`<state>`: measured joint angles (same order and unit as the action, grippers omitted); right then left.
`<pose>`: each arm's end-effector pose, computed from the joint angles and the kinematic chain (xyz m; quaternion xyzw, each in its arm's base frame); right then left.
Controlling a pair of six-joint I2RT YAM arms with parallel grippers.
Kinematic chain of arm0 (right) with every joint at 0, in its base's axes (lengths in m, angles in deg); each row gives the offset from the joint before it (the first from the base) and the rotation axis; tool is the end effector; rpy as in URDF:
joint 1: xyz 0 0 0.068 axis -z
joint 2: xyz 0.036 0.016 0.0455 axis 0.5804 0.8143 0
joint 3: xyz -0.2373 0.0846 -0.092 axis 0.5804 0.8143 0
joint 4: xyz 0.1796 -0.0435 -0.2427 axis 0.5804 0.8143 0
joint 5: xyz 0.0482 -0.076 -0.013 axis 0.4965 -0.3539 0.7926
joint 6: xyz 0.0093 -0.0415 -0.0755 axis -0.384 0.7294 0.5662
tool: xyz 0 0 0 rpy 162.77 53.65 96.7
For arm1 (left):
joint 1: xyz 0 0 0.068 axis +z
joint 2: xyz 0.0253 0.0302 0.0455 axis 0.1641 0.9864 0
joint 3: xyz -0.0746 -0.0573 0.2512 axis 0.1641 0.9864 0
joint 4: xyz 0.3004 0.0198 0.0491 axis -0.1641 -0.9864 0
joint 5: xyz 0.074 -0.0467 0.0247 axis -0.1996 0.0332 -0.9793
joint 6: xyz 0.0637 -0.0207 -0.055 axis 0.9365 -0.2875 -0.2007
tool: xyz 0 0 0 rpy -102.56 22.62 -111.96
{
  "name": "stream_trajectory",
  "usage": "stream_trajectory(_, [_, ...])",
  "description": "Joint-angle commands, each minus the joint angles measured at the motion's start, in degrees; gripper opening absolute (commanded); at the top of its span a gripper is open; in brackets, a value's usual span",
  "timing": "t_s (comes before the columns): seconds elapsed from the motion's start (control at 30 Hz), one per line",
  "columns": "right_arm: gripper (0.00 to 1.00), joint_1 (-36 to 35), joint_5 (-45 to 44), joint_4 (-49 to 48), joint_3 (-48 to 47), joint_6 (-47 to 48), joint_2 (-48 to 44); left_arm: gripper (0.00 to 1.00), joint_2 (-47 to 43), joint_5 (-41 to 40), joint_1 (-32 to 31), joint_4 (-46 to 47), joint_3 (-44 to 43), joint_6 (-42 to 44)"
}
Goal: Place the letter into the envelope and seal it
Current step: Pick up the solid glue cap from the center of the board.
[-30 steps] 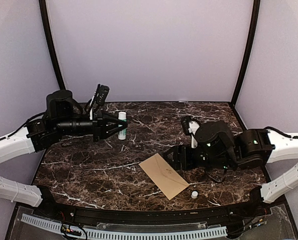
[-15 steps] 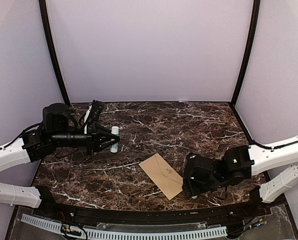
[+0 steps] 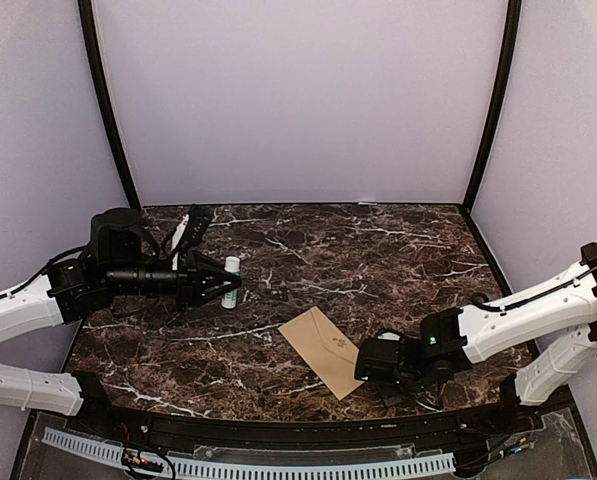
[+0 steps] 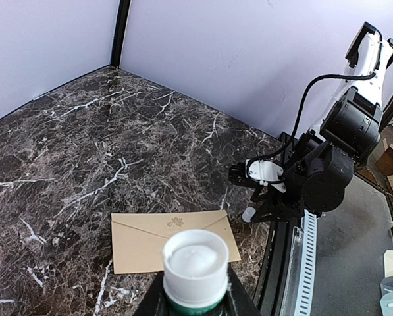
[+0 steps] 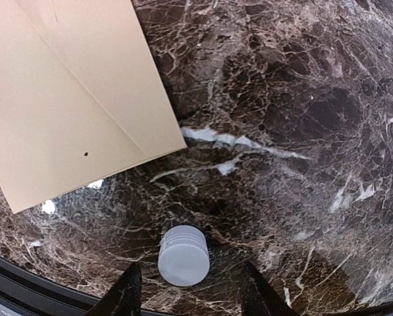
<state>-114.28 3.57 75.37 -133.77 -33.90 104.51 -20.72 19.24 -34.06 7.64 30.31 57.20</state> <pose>0.0771 0.2662 0.0974 -0.1343 0.9767 -0.0016 0.1672 0.1988 -0.2361 0.2918 0.3683 0.6853 -0.4254 0.4624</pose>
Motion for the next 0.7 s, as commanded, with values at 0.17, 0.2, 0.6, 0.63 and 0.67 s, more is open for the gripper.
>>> stream_trajectory(0.17, [0.38, -0.15, 0.31, -2.9, 0.52, 0.33, 1.0, 0.0, -0.8, 0.57, 0.31, -0.05, -0.19, 0.3])
stream_trajectory(0.2, [0.37, -0.08, 0.27, -2.93, 0.44, 0.34, 1.34, 0.0, -0.85, 0.6, 0.28, -0.04, -0.19, 0.27])
stream_trajectory(0.6, [0.25, 0.32, 0.26, -2.73, -0.02, 0.43, 2.91, 0.0, -1.3, 0.55, 0.31, -0.04, -0.11, 0.25])
stream_trajectory(0.63, [0.24, 0.4, 0.22, -2.82, -0.02, 0.43, 3.0, 0.0, -1.27, 0.55, 0.3, -0.04, -0.11, 0.2])
stream_trajectory(0.67, [0.23, 0.35, 0.14, -2.82, -0.09, 0.43, 3.07, 0.0, -1.31, 0.55, 0.28, -0.04, -0.06, 0.2])
